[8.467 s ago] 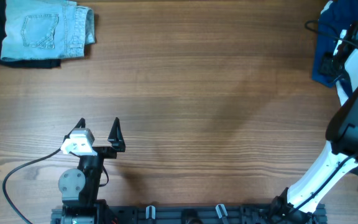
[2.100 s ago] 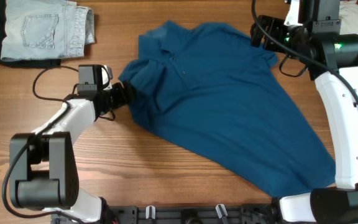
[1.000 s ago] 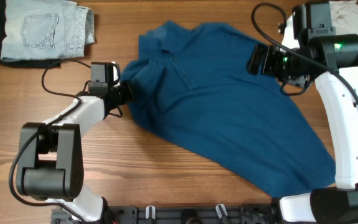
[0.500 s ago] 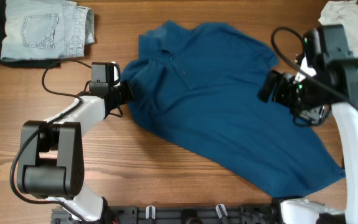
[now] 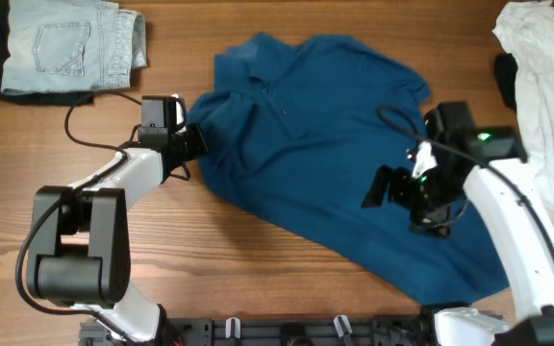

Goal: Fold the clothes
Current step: 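Grasp the shirt's lower right hem with the right gripper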

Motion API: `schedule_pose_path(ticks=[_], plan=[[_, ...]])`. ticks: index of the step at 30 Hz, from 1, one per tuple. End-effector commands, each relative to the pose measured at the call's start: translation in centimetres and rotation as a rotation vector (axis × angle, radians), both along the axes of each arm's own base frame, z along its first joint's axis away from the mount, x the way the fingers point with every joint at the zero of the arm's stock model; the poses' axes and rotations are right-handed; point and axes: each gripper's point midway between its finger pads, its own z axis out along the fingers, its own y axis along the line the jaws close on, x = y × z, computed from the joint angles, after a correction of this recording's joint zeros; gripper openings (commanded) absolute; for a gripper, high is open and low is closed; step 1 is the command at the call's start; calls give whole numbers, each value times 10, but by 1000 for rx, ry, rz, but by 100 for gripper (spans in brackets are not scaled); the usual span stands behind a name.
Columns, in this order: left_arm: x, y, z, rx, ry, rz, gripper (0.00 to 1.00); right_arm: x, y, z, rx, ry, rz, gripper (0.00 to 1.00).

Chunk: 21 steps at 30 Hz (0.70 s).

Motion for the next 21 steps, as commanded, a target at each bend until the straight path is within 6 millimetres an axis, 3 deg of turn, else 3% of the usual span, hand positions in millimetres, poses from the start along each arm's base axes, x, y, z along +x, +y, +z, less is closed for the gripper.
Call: schedule_pose_path(ticks=[1, 11, 21], plan=[[-3, 2, -7, 12, 14, 1, 17, -17, 3, -34, 15, 78, -11, 100], [-3, 2, -7, 10, 14, 4, 17, -39, -2, -96, 6, 127, 48, 100], [-3, 2, -7, 10, 14, 4, 18, -40, -11, -103, -50, 144, 55, 95]])
